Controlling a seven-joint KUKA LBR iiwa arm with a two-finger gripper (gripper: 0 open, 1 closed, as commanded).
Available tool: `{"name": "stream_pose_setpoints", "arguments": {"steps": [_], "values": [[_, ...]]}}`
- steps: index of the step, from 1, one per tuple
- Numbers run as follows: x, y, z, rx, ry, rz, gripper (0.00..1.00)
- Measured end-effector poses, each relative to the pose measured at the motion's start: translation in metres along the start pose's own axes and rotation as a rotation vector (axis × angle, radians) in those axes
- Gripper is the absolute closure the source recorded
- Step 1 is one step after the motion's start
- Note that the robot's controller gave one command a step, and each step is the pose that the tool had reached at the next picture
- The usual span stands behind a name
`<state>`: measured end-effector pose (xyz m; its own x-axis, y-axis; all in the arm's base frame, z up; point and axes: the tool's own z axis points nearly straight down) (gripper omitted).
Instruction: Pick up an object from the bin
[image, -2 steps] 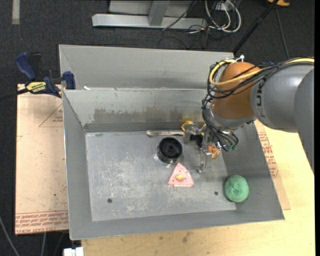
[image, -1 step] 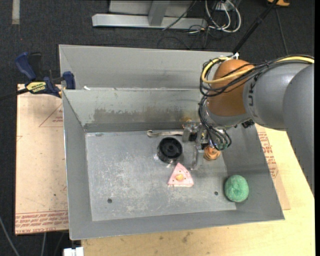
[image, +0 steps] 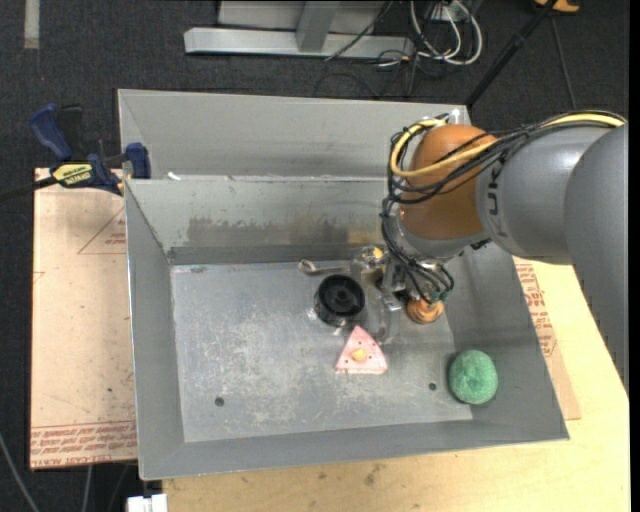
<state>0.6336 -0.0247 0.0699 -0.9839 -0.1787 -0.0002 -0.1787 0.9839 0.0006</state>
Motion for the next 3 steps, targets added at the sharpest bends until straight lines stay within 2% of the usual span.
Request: {"name": "stream_pose_setpoints", "arguments": {"steps": [1,2,3], "values": [[0.005,0.023,0.0,0.0,-0.002,0.176,0.0],[-0.012,0.047,-0.001,0.0,-0.006,0.114,1.0],[-0.012,0.047,-0.001,0.0,-0.006,0.113,1.0]]}}
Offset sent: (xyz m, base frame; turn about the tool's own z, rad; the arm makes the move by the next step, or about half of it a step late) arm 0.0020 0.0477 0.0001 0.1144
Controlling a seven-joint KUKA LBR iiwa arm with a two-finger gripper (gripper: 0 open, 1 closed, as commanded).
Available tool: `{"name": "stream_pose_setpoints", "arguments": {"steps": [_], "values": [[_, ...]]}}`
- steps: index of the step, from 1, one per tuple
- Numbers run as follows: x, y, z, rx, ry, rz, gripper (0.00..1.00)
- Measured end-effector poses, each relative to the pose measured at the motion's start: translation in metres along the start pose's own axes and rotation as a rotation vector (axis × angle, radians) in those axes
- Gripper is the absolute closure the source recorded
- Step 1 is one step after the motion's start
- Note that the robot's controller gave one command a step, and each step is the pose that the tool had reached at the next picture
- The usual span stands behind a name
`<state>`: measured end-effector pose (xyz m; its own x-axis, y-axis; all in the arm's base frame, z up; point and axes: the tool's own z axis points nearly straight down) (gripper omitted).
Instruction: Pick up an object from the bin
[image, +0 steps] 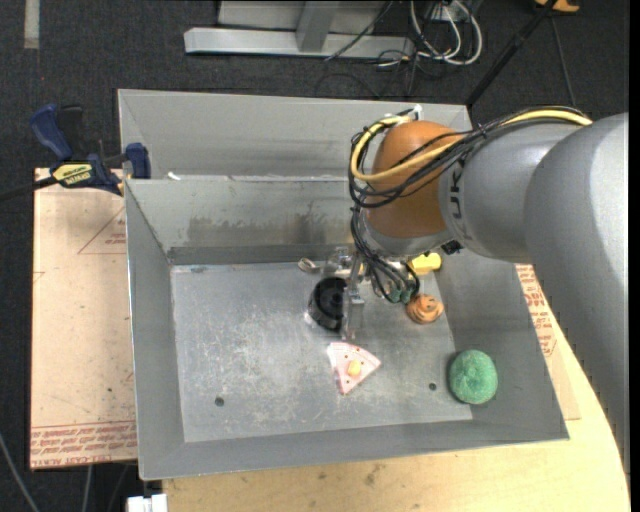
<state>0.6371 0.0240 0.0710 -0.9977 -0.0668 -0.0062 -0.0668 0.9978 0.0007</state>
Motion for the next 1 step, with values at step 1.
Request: {"name": "stream_pose_setpoints", "arguments": {"steps": [1], "values": [[0.0,0.0,0.0,0.0,0.0,0.0,1.0]]}}
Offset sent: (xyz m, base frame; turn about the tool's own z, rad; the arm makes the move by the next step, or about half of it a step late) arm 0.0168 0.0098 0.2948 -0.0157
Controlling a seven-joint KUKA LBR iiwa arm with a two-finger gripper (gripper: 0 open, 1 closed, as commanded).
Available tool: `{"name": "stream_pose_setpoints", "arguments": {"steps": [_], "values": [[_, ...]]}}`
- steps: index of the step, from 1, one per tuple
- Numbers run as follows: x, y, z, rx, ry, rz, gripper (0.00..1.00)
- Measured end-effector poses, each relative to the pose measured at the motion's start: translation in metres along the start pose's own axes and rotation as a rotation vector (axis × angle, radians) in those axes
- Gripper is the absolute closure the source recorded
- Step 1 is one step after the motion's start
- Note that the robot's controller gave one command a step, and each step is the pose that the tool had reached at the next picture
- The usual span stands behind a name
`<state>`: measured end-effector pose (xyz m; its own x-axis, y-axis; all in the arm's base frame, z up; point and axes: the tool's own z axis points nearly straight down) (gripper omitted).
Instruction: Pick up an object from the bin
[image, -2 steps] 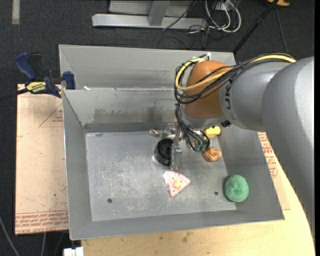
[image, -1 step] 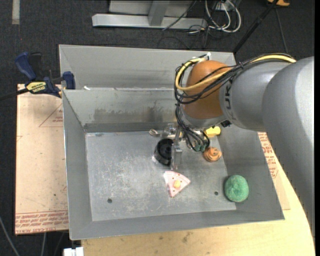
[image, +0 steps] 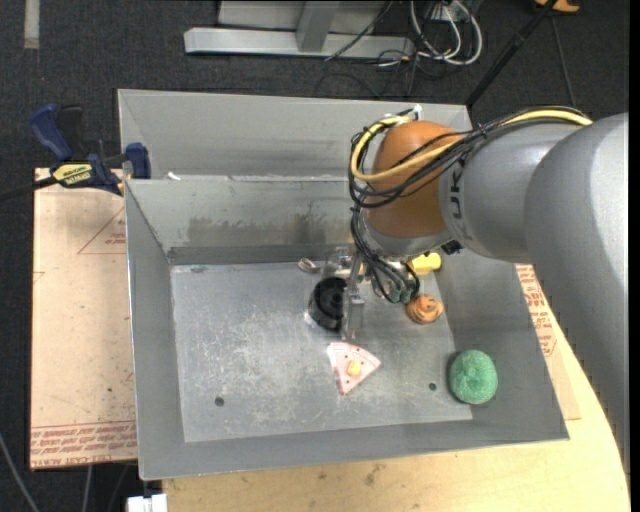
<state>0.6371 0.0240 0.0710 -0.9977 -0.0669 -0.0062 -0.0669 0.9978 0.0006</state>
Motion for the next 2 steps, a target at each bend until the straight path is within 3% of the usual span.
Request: {"name": "stream_pose_setpoints", "arguments": {"steps": [1,2], "values": [[-0.001,0.001,-0.054,0.0,0.009,-0.002,1.0],[0.003,-0.014,0.001,-0.001,0.003,-0.259,1.0]]}}
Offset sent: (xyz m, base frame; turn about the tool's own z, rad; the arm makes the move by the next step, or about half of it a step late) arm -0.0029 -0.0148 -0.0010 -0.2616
